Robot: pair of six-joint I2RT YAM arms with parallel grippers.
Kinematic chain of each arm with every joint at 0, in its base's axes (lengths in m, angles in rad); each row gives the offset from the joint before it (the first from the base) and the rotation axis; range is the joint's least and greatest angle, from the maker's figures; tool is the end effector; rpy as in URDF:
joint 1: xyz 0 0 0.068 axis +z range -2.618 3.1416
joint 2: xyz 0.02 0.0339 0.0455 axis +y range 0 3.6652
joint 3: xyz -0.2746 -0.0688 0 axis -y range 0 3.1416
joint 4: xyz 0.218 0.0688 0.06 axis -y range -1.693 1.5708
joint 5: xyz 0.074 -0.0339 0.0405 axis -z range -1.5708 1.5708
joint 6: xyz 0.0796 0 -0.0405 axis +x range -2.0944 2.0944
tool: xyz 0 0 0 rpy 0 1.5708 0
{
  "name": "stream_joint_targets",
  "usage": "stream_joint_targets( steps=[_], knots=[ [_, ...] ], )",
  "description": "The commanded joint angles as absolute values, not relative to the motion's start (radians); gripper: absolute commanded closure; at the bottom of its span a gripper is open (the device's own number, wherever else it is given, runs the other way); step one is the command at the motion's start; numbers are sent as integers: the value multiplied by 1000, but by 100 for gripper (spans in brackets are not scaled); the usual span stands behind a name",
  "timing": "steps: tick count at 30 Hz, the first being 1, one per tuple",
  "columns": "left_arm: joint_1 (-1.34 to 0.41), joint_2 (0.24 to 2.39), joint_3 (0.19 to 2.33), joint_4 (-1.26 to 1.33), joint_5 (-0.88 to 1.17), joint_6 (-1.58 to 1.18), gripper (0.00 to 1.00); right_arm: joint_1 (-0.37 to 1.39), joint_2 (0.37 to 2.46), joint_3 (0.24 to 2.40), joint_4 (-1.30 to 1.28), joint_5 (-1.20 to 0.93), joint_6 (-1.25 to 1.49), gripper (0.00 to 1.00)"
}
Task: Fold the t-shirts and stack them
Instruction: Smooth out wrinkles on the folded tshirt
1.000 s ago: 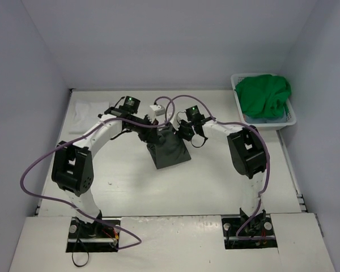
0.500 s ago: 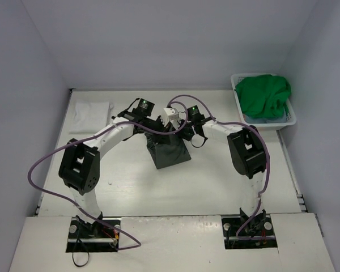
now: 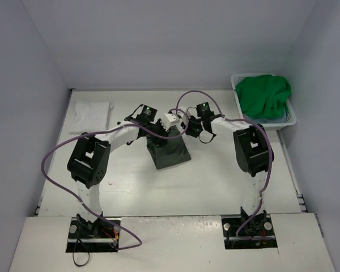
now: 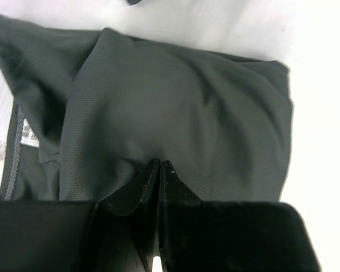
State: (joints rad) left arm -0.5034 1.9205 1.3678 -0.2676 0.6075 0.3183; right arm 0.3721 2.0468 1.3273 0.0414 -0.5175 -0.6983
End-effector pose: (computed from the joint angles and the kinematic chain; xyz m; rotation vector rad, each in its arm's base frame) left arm 0.3514 -0.2454 0.2062 1.1946 2.0217 -0.8123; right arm 0.4150 0.2042 0.1692 -1.3350 1.7159 0.3957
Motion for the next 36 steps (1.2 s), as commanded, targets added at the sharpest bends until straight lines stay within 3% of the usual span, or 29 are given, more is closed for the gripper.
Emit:
stream_joint_targets(
  steps=[1, 26, 36],
  knots=[
    [-502, 1885, 1371, -172, 540, 345, 100, 382, 1983, 1335, 64, -574, -690, 100],
    [-477, 1760, 1186, -80, 497, 348, 100, 383, 1934, 1305, 40, -554, -703, 100],
    [-474, 1821, 1298, -190, 428, 345, 100, 385, 1841, 1335, 5, -555, -693, 100]
  ],
)
